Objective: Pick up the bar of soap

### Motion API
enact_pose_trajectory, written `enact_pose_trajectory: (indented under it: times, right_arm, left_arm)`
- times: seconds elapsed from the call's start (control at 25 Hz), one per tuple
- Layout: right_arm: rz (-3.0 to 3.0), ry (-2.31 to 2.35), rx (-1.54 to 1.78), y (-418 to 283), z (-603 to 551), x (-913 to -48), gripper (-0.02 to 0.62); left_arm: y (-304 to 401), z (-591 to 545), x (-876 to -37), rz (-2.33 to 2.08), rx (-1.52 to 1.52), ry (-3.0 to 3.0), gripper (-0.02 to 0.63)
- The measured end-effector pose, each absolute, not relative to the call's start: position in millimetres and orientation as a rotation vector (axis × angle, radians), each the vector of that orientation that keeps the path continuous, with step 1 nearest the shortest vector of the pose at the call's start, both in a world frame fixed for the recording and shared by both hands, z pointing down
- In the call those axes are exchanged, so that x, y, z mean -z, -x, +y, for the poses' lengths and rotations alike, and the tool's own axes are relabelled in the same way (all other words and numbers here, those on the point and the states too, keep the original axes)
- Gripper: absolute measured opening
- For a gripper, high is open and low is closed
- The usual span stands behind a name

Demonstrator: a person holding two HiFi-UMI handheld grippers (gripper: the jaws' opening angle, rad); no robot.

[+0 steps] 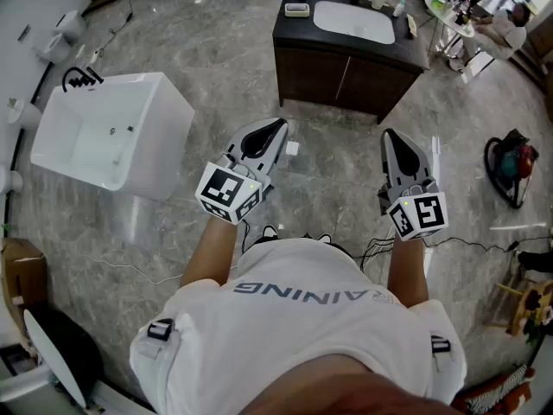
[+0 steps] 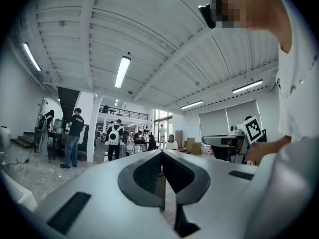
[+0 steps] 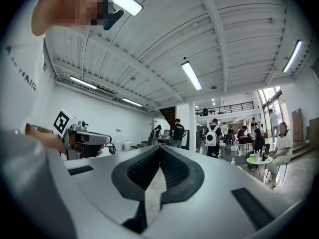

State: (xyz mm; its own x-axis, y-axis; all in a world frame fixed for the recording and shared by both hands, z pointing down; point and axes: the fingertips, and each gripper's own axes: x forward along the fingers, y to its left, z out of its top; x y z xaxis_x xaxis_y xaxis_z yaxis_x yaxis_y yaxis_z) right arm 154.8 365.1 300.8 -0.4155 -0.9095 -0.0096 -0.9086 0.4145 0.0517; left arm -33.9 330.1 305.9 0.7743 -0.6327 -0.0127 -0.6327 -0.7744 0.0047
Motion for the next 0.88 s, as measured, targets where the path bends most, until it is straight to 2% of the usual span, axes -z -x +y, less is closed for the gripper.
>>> enact_pose_trajectory:
  times: [0.64, 0.88]
  right_arm:
    - [-2.639, -1.701, 0.028, -149, 364, -300, 0.015]
    - [-2.626, -1.694, 0.003, -127, 355, -302, 0.015]
  left_arm:
    - [40, 333, -305, -1.058, 0.024, -2.954, 0.009]
    - [65, 330, -308, -1.074, 0.025, -2.941, 0.009]
